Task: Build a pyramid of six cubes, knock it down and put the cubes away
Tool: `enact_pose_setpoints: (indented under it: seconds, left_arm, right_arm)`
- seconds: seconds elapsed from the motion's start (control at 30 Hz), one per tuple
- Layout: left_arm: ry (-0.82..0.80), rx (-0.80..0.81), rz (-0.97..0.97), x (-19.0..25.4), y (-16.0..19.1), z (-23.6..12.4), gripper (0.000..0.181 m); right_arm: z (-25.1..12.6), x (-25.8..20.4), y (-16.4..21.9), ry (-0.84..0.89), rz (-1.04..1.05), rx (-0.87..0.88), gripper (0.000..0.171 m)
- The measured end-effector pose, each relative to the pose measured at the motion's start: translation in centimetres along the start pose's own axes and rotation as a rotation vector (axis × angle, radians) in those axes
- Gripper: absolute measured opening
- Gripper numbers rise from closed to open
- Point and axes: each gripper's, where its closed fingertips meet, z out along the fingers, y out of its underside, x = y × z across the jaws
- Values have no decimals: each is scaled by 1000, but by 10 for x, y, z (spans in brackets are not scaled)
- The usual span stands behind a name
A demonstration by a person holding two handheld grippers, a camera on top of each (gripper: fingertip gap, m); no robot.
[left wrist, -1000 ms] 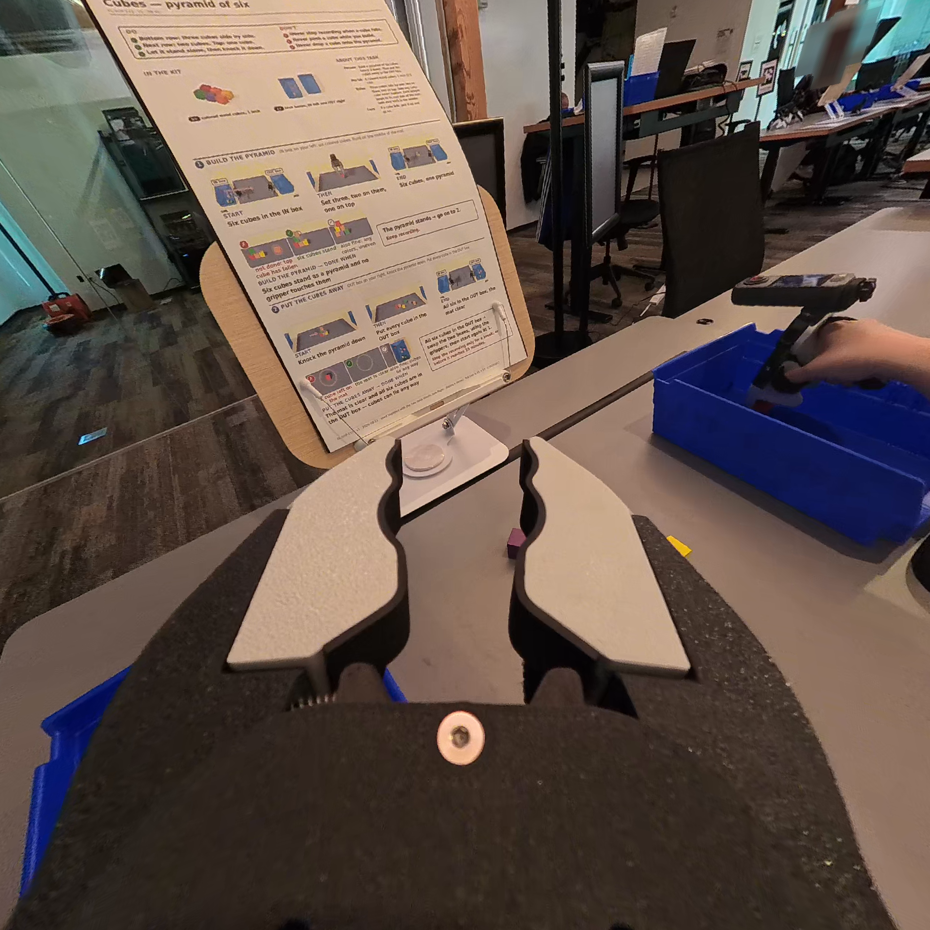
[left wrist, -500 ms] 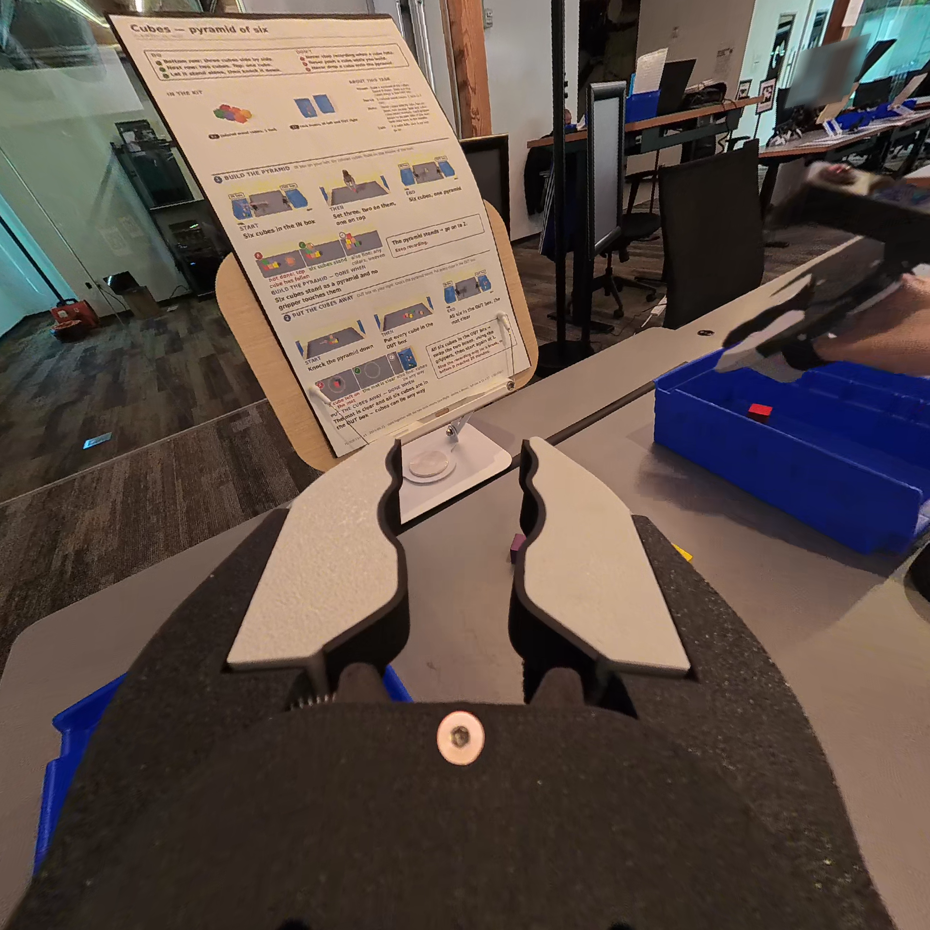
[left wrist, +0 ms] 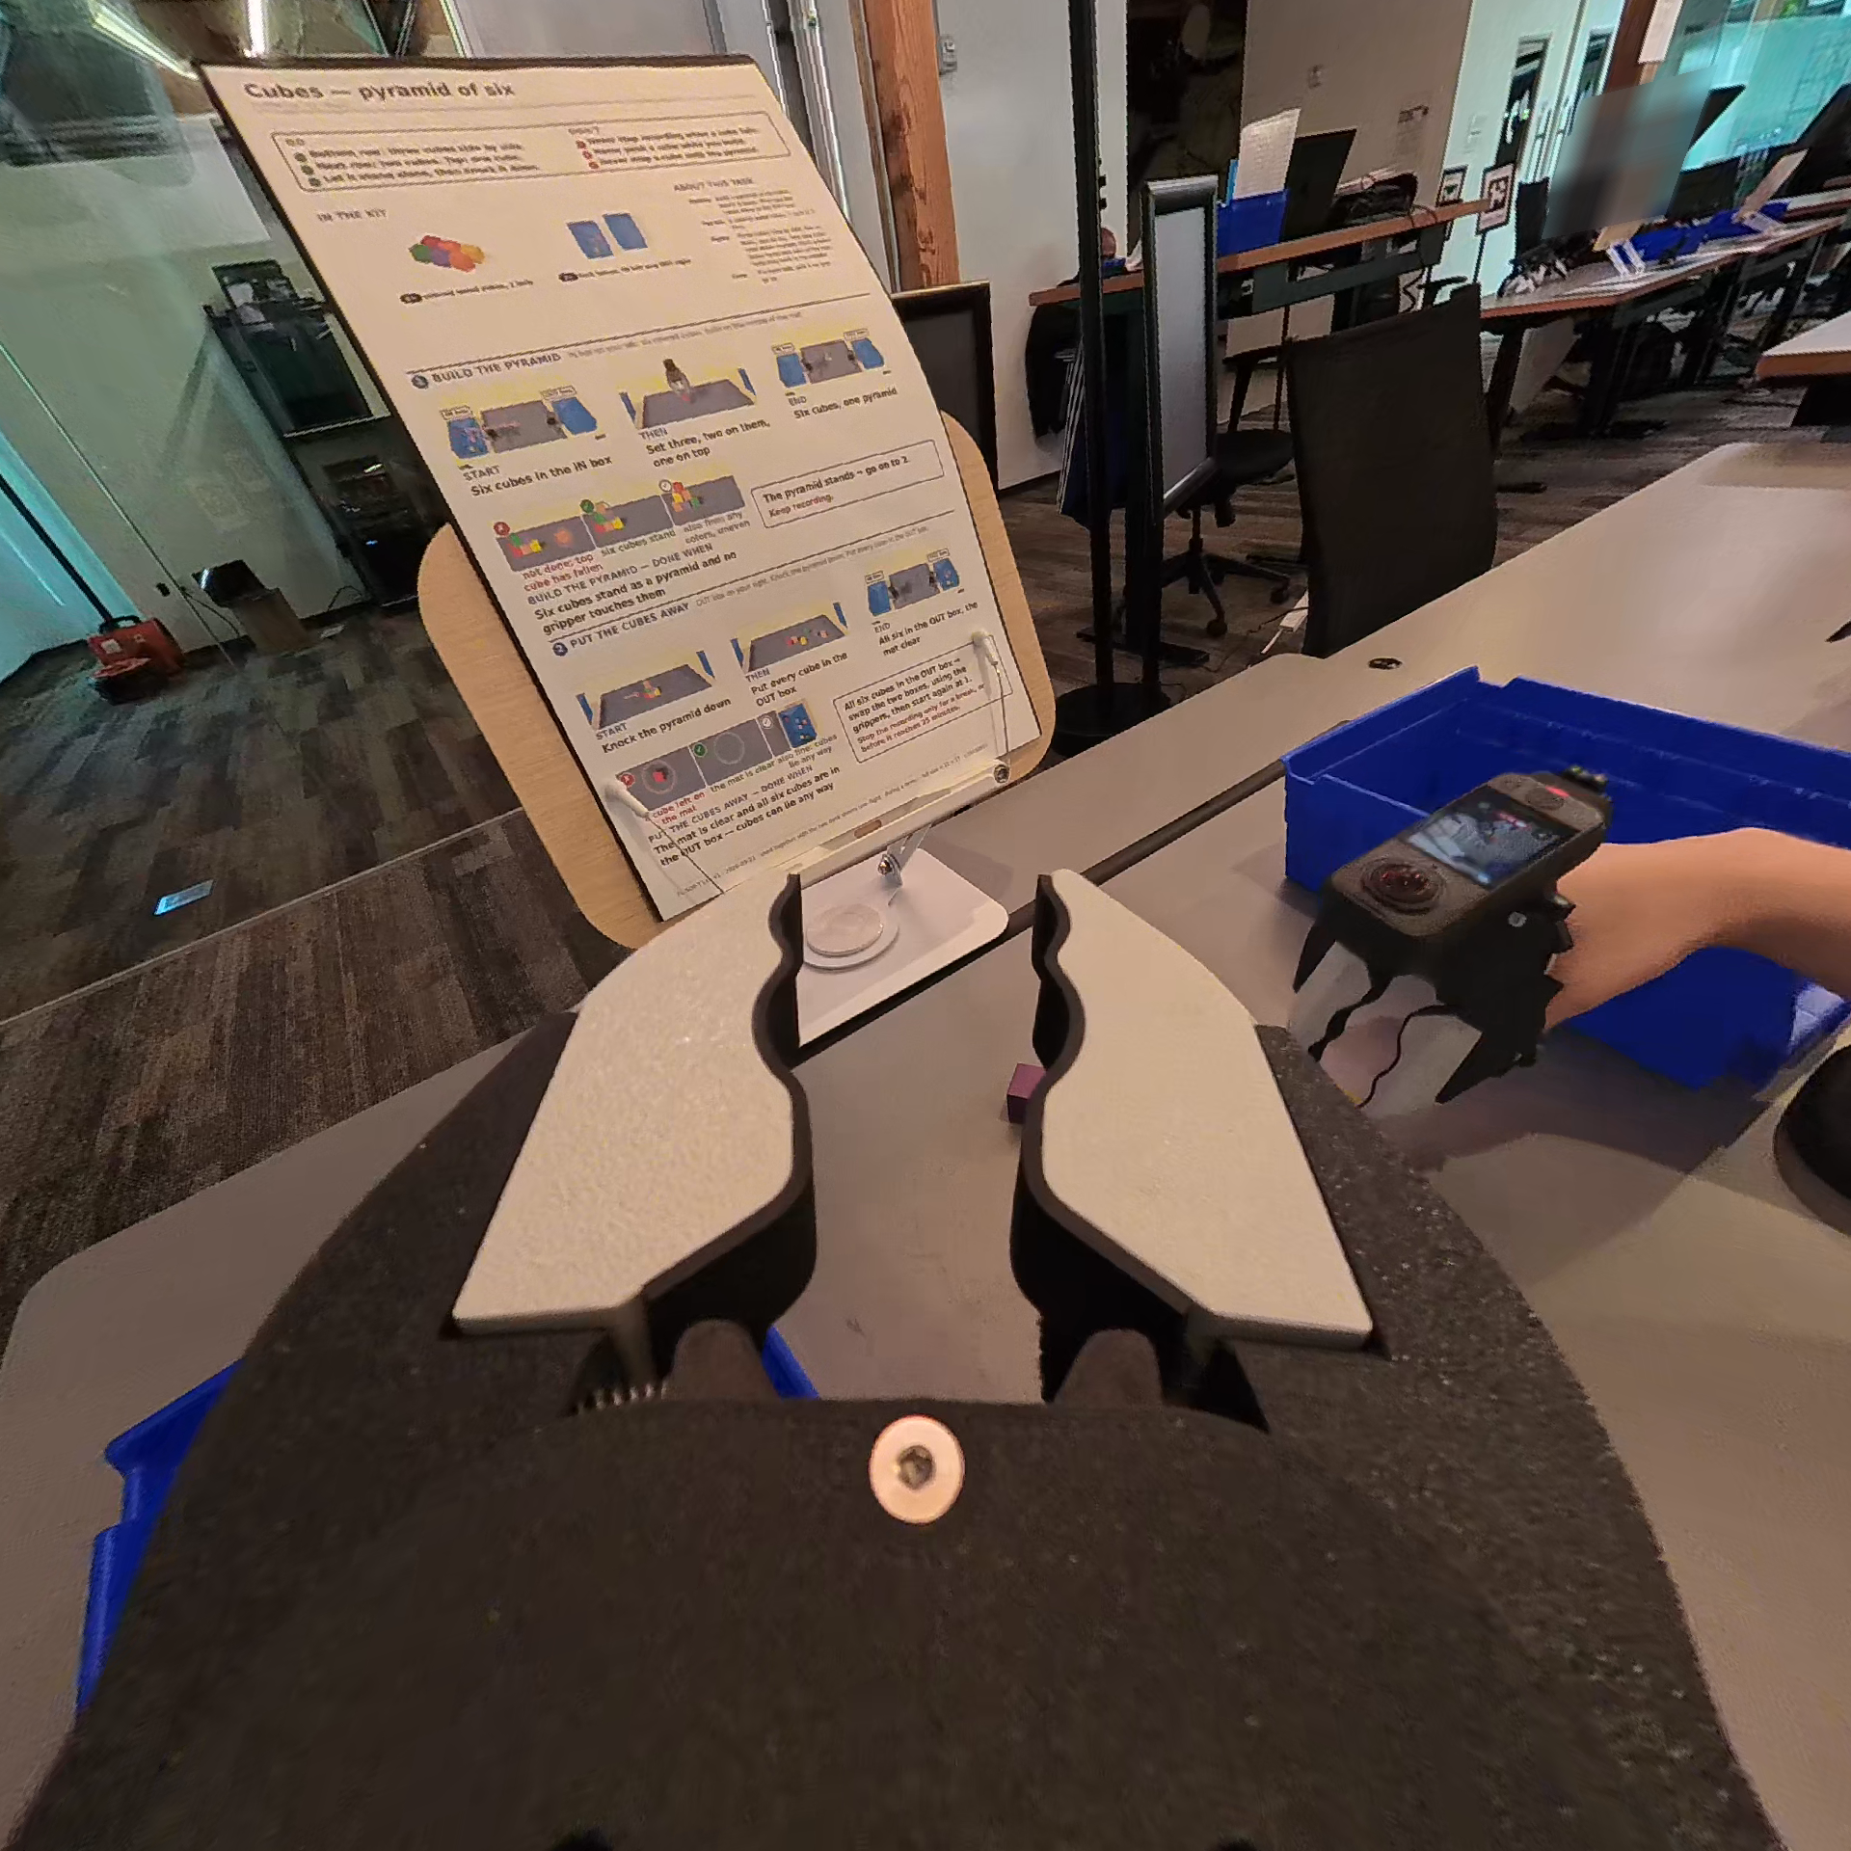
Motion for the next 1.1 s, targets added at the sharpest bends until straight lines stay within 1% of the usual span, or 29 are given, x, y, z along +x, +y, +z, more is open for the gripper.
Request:
enact_pose_setpoints:
  seconds: [0.13,0.2,0.23,0.3,0.33,0.4,0.47,0.5,0.53,0.57,0.6,0.63,0.67,0.73,0.8,0.83,0.87,0.93,1.03,1.1]
  left_arm:
    - [-1,-1,0,-1,1,0,44]
    - [2,-4,1,-1,1,1,44]
    - [2,-6,2,0,1,1,44]
    - [2,-8,5,0,2,2,44]
    - [3,-8,5,0,2,2,44]
    - [1,-8,5,0,2,2,44]
    - [0,-8,3,-1,2,2,44]
    - [0,-9,2,-1,2,2,44]
    - [0,-9,-1,-1,3,2,44]
    - [2,-10,-2,-1,3,3,44]
    - [3,-10,-3,0,3,3,44]
    - [5,-9,-3,0,2,3,43]
    - [7,-7,-3,1,2,3,43]
    - [14,-5,-3,3,1,4,43]
    - [16,-12,5,5,2,6,43]
    - [16,-17,7,6,3,6,43]
    - [17,-21,9,6,4,7,43]
    - [19,-26,11,7,5,8,43]
    - [16,-30,16,7,6,8,43]
    - [17,-32,17,7,6,9,43]
  right_arm:
    - [10,3,9,-20,16,-62,35]
    - [14,1,15,-49,23,-96,29]
    - [15,1,18,-49,23,-112,30]
    - [10,1,14,-38,32,-89,29]
    - [2,0,7,-38,37,-49,30]
    - [-32,9,-12,48,40,71,30]
    - [-91,26,-29,157,87,249,29]
    - [-126,41,-28,229,143,342,29]
    - [-158,60,-17,312,218,405,29]
    - [-185,84,7,411,317,417,29]
    - [-203,106,43,505,441,381,29]
    - [-212,124,83,568,573,317,29]
    - [-211,133,123,583,705,246,29]
    - [-183,134,184,489,916,136,30]
    - [-145,122,230,398,1030,-1,30]
    - [-129,115,243,358,1057,-54,30]
    - [-115,109,250,322,1073,-82,30]
    - [-97,106,258,308,1093,-113,30]
    - [-83,103,252,254,1109,-89,30]
    - [-80,103,255,258,1112,-122,30]
